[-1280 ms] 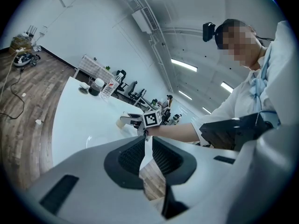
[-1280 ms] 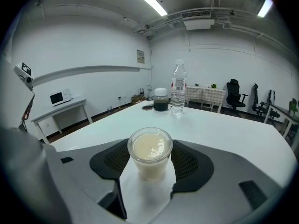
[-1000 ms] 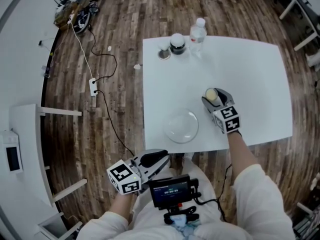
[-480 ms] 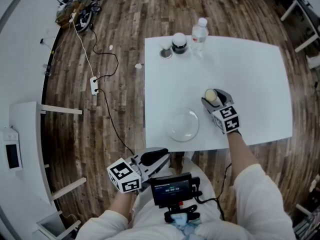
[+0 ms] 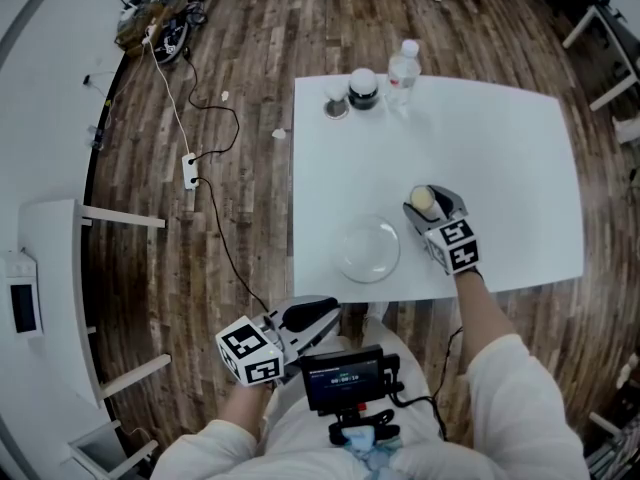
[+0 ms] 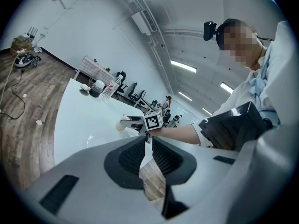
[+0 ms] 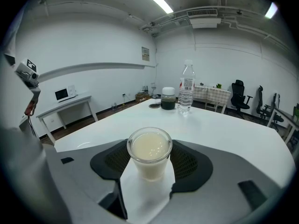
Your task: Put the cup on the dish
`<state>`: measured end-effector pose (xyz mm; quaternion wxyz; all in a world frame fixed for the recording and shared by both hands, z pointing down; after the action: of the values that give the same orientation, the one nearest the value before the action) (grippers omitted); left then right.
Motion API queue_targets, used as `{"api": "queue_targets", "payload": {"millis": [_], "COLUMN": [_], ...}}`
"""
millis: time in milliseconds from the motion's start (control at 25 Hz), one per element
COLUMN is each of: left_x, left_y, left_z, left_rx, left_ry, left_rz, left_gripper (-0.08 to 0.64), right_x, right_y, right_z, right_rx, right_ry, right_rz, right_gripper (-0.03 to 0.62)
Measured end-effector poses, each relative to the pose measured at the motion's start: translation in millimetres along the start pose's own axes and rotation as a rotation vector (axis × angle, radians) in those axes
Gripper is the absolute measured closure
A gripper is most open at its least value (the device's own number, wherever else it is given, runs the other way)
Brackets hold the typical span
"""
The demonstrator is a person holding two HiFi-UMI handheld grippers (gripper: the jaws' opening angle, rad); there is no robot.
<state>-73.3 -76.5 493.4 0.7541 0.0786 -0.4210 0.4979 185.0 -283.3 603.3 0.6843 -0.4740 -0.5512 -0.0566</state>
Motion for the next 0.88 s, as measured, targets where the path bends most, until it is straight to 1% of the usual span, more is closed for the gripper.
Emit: {"api": "queue_targets", "payload": {"millis": [160, 360, 720, 880], "left_x": [1, -1, -1, 0], "left_y": [3, 4, 11, 16], "left_z": [2, 1, -5, -5], "left_rx": [0.0, 0.011, 0.033, 0.031], "left_ry": [0.014, 0.012, 0.004, 0.001], "left_rz": [-0.018, -0.031, -0.049, -0.05], "left_gripper": [0.52, 0.52, 0.52, 0.52], "right_x": [-8, -17, -28, -28], "right_y": [5, 12, 20, 17], "right_z": [10, 25, 55, 73], "right_rx": [-0.017, -0.042, -0.085, -0.112], "right_ry": [0.037, 0.056, 0.098, 0.1], "right_rz": [-0.016, -0.046, -0.052, -0.051], "right_gripper": [0.31, 0.31, 0.31, 0.31]}}
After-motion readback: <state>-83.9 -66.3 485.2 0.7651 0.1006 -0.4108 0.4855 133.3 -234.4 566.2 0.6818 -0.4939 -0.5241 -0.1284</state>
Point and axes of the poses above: the fingertips, and each gripper's own axes: y backward along the fingers, z to its left, x out of its underside, the point moved 8 cm from there along y, backward along the fingers, and after that the axes turned 4 degrees about -x, right-handed, at the moved point
